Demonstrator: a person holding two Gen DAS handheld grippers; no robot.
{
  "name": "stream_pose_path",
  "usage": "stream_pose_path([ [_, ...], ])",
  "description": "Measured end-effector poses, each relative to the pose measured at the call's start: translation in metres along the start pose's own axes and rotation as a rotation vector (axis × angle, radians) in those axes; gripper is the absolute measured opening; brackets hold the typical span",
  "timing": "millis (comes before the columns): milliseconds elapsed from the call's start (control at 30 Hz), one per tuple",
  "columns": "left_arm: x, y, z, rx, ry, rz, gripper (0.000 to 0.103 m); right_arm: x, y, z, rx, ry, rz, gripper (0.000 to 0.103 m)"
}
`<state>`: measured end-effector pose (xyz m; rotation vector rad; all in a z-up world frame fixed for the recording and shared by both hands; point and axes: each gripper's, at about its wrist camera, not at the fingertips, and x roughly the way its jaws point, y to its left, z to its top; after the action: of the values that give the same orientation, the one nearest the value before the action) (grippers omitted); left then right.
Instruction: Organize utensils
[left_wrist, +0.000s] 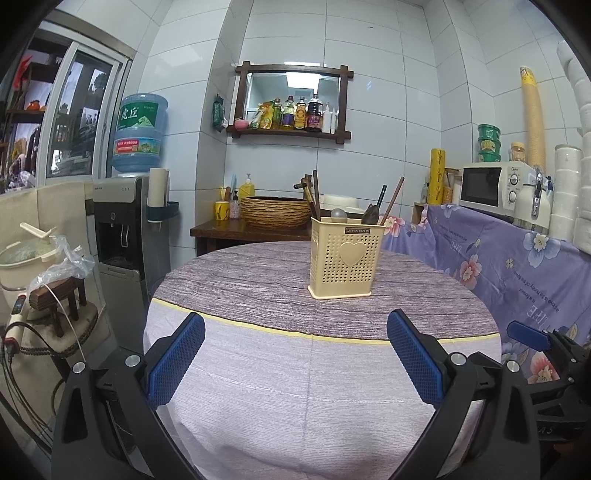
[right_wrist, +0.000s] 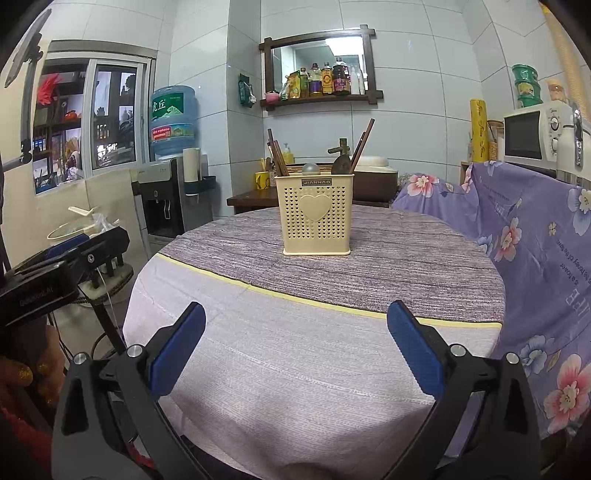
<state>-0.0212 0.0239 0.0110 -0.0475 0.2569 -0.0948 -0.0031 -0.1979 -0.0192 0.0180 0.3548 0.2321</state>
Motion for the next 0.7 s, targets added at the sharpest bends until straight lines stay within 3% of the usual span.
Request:
stream_pose_path([
  [700,0.001,0.0029,0.0007,-0.005,0.01,0.003,0.098,0.0005,0.0008,-0.0022,-0.003,0.002,0.002,0.097],
])
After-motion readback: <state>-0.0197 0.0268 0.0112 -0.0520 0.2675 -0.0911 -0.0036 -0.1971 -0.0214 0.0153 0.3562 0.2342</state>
